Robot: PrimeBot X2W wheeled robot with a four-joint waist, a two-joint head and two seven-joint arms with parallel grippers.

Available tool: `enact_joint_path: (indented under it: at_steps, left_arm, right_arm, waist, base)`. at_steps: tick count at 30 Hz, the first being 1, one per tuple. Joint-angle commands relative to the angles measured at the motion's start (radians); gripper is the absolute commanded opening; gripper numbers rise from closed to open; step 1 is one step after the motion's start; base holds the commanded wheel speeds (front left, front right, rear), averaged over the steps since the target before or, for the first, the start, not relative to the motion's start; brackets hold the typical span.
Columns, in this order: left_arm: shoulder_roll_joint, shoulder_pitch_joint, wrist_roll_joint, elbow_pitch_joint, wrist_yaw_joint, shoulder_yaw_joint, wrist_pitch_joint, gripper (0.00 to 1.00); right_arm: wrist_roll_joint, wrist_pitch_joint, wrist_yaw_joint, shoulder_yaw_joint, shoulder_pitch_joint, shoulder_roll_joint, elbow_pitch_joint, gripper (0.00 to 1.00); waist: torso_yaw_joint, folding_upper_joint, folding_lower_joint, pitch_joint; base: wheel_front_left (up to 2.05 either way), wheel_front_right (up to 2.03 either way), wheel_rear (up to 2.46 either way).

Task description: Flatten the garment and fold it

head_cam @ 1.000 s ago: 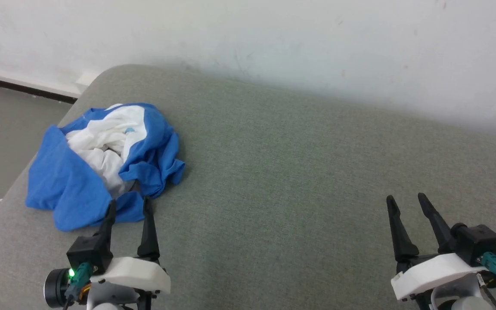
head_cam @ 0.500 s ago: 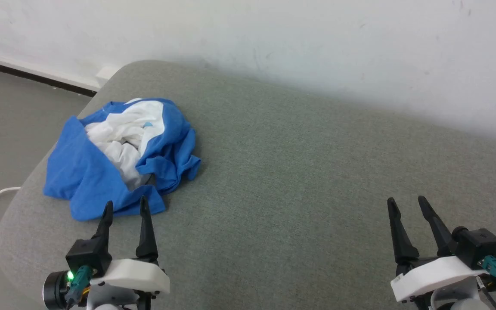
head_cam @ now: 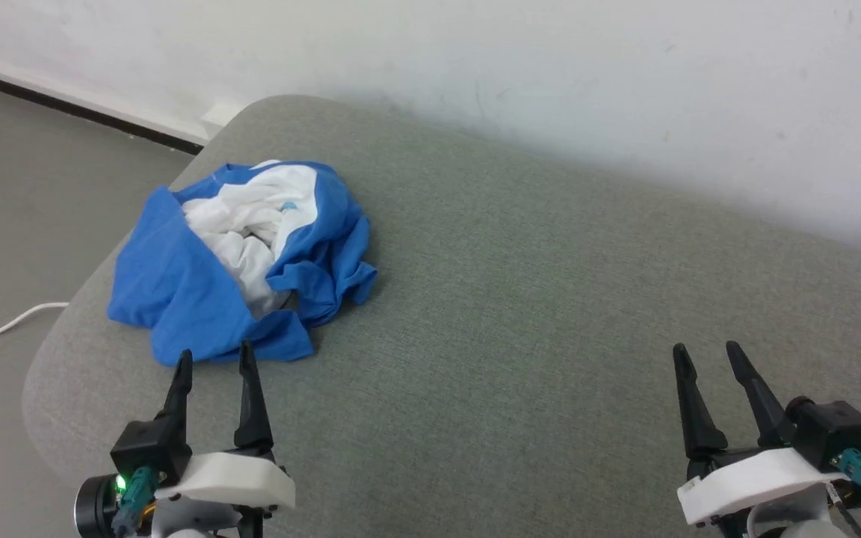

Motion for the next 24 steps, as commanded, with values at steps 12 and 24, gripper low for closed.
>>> enact_joint_path:
  at_steps: [12, 24]
  left_arm:
    - [-0.005, 0.012, -0.029, 0.013, 0.022, -0.007, -0.03, 1.0]
    - [-0.005, 0.01, -0.043, 0.022, 0.012, -0.015, -0.03, 1.0]
  right_arm:
    - [-0.012, -0.029, -0.002, 0.007, -0.003, 0.003, 0.01, 1.0]
    - [-0.017, -0.029, -0.002, 0.006, 0.0, 0.003, 0.01, 1.0]
  waist:
    - [0.045, 0.0, 0.0, 0.003]
    - [0.044, 0.0, 0.0, 0.0]
  base:
    - [0.0, 0.0, 0.0]
    - [0.0, 0.0, 0.0]
